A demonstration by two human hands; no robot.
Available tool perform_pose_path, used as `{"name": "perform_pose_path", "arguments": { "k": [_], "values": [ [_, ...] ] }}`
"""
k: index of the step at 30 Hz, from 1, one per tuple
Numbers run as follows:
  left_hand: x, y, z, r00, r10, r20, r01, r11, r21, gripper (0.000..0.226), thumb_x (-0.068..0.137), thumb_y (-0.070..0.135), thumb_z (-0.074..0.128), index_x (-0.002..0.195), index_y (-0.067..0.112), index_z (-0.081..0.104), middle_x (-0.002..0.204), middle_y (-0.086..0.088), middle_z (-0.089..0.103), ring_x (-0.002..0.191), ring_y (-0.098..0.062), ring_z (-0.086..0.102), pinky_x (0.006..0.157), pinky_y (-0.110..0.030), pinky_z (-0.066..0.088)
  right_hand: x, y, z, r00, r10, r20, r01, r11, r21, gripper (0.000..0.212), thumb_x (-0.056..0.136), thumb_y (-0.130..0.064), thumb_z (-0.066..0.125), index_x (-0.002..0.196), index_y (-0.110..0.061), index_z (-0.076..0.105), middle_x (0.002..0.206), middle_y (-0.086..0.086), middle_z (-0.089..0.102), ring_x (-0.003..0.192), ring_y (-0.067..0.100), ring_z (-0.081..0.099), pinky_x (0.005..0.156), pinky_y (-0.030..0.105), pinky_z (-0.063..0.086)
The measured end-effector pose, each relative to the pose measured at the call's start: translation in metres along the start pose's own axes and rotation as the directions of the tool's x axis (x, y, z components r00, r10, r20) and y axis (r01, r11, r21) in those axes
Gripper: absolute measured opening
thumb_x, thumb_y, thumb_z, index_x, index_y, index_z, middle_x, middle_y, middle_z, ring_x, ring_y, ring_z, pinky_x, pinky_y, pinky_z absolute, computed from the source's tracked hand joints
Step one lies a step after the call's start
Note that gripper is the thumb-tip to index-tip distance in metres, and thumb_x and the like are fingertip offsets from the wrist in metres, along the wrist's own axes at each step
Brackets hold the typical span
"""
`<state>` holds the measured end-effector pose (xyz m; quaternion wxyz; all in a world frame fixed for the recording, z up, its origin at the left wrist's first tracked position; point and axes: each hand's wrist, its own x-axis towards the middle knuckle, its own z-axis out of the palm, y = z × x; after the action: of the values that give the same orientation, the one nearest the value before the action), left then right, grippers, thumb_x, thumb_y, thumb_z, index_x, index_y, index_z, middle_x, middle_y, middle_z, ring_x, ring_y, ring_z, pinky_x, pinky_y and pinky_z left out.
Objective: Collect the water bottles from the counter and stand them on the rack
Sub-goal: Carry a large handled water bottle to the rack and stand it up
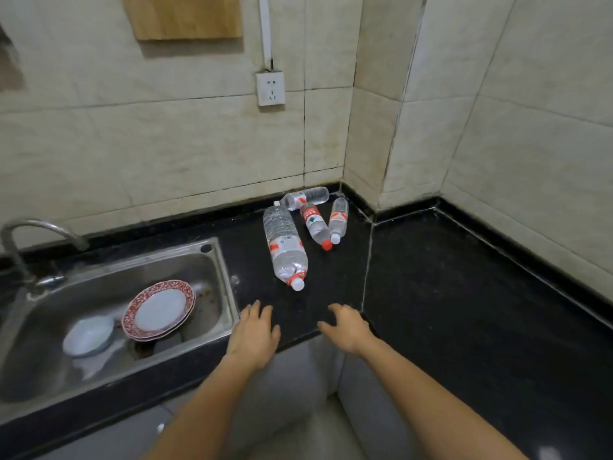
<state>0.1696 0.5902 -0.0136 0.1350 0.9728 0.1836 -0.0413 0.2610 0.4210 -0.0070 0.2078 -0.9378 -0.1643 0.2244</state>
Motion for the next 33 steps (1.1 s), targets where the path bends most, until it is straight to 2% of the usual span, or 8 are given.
{"name": "perform_pose_path", "arguments": {
  "k": [8, 11, 15, 19, 23, 26, 31, 33],
  "values": [
    [0.117, -0.028, -0.004, 0.989, 0.147, 0.033, -0.149, 0.987, 0.060, 0.058, 0.098, 0.029, 0.041, 0.150, 0.017, 0.018, 0.159, -0.007, 0.008, 0.147, -0.023, 0.007, 0.116, -0.039, 0.019, 0.082, -0.039, 0.023, 0.991, 0.128, 0.028, -0.130, 0.930, 0.344, 0.042, 0.095, -0.034, 0.054, 0.128, -0.007, 0.054, 0.122, 0.010, 0.061, 0.112, 0.024, 0.058, 0.087, 0.028, 0.044],
    [0.168, -0.040, -0.009, 0.943, 0.326, 0.072, -0.333, 0.932, 0.144, 0.067, 0.097, 0.028, 0.045, 0.151, 0.018, 0.007, 0.160, -0.005, -0.002, 0.147, -0.021, -0.002, 0.118, -0.038, 0.011, 0.112, -0.049, 0.031, 0.974, 0.226, 0.016, -0.203, 0.838, 0.507, 0.022, 0.095, -0.031, 0.053, 0.093, -0.011, 0.061, 0.089, 0.006, 0.062, 0.087, 0.022, 0.058, 0.076, 0.031, 0.043],
    [0.232, -0.055, -0.005, 0.824, 0.550, 0.134, -0.566, 0.792, 0.230, 0.081, 0.090, 0.034, 0.058, 0.150, 0.021, 0.005, 0.158, -0.001, -0.001, 0.146, -0.022, 0.000, 0.117, -0.038, 0.012, 0.145, -0.059, 0.044, 0.914, 0.393, 0.105, -0.331, 0.570, 0.752, 0.023, 0.091, -0.033, 0.057, 0.077, -0.015, 0.056, 0.069, 0.000, 0.051, 0.066, 0.013, 0.048, 0.065, 0.030, 0.041],
    [0.268, -0.070, 0.007, 0.678, 0.730, 0.085, -0.733, 0.663, 0.150, 0.099, 0.051, 0.038, 0.089, 0.138, 0.017, 0.045, 0.142, -0.005, 0.046, 0.128, -0.027, 0.050, 0.108, -0.035, 0.035, 0.156, -0.071, 0.059, 0.872, 0.429, 0.236, -0.353, 0.217, 0.910, 0.019, 0.095, -0.030, 0.055, 0.089, -0.014, 0.060, 0.079, -0.002, 0.061, 0.073, 0.011, 0.056, 0.065, 0.024, 0.049],
    [0.275, -0.080, 0.011, 0.592, 0.806, 0.001, -0.804, 0.591, 0.070, 0.096, 0.055, 0.039, 0.087, 0.135, 0.018, 0.039, 0.134, -0.007, 0.056, 0.129, -0.022, 0.038, 0.107, -0.035, 0.025, 0.156, -0.074, 0.073, 0.852, 0.480, 0.209, -0.216, -0.041, 0.976, 0.019, 0.093, -0.022, 0.062, 0.092, -0.004, 0.066, 0.079, 0.005, 0.064, 0.073, 0.011, 0.058, 0.071, 0.023, 0.051],
    [0.281, -0.080, 0.011, 0.564, 0.825, 0.015, -0.823, 0.561, 0.087, 0.098, 0.056, 0.040, 0.087, 0.137, 0.019, 0.037, 0.138, -0.007, 0.053, 0.132, -0.021, 0.031, 0.106, -0.037, 0.025, 0.158, -0.075, 0.073, 0.833, 0.533, 0.148, -0.173, -0.003, 0.985, 0.028, 0.090, -0.024, 0.066, 0.092, 0.004, 0.069, 0.075, 0.009, 0.064, 0.066, 0.012, 0.055, 0.068, 0.022, 0.050],
    [0.302, -0.067, -0.007, 0.467, 0.882, 0.061, -0.883, 0.461, 0.090, 0.094, 0.063, 0.039, 0.083, 0.142, 0.018, 0.037, 0.148, -0.005, 0.041, 0.140, -0.017, 0.027, 0.114, -0.041, 0.025, 0.146, -0.062, 0.037, 0.820, 0.573, -0.004, -0.171, 0.251, 0.953, 0.036, 0.089, -0.032, 0.066, 0.073, 0.000, 0.072, 0.061, 0.003, 0.064, 0.056, 0.009, 0.052, 0.055, 0.017, 0.045],
    [0.304, -0.050, -0.018, 0.424, 0.904, 0.052, -0.905, 0.425, -0.020, 0.091, 0.075, 0.045, 0.071, 0.148, 0.020, 0.023, 0.156, 0.001, 0.022, 0.144, -0.011, 0.012, 0.119, -0.031, 0.011, 0.132, -0.053, 0.013, 0.812, 0.577, -0.089, -0.154, 0.357, 0.921, 0.043, 0.089, -0.035, 0.066, 0.067, 0.002, 0.069, 0.057, 0.004, 0.058, 0.053, 0.010, 0.046, 0.051, 0.017, 0.038]
  ]
}}
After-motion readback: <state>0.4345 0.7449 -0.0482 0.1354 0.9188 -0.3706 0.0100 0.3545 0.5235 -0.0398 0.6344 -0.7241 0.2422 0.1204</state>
